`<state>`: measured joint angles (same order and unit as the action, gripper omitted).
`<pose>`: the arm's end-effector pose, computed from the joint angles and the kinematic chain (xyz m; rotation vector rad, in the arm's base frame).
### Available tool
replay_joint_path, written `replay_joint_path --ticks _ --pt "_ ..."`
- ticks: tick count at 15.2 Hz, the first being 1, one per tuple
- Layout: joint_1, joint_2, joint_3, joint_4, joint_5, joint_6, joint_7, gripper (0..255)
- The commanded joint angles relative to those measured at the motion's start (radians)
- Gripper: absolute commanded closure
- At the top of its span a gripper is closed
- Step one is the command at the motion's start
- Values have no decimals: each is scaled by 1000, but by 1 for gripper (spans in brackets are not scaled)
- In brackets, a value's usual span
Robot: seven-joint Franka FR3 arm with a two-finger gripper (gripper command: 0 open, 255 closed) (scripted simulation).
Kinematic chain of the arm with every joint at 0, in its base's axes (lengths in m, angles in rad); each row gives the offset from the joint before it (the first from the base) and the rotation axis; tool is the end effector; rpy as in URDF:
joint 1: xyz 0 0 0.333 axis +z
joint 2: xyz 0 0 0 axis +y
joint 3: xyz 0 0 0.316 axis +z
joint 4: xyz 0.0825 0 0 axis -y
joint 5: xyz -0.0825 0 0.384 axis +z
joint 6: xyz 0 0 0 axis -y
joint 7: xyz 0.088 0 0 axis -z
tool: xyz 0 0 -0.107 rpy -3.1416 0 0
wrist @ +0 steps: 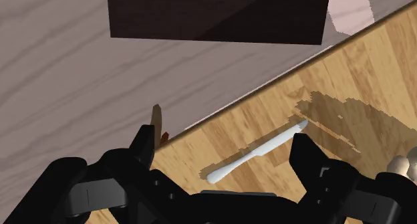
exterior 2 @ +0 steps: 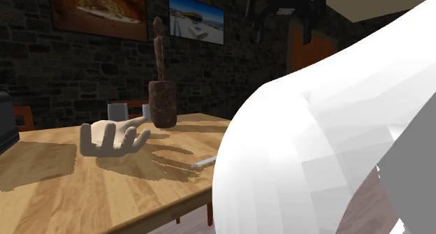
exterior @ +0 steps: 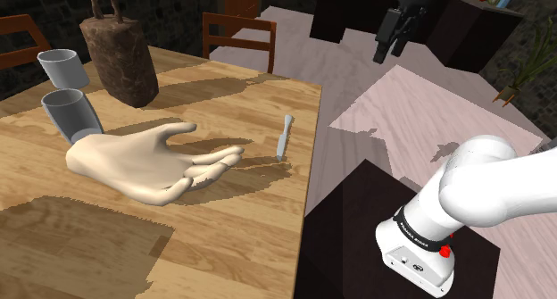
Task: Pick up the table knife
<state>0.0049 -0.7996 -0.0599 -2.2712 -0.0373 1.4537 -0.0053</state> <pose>0.2904 -0.0275 0.6233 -3.1347 0.0551 0.0294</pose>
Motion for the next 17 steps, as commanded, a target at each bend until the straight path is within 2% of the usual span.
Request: replay_joint_path --ticks 1,9,17 --pt "0 0 0 0 0 0 0 0" --pt "-50 68 145 -175 104 254 339 0" --pt "-101 266 289 -240 173 534 667 0"
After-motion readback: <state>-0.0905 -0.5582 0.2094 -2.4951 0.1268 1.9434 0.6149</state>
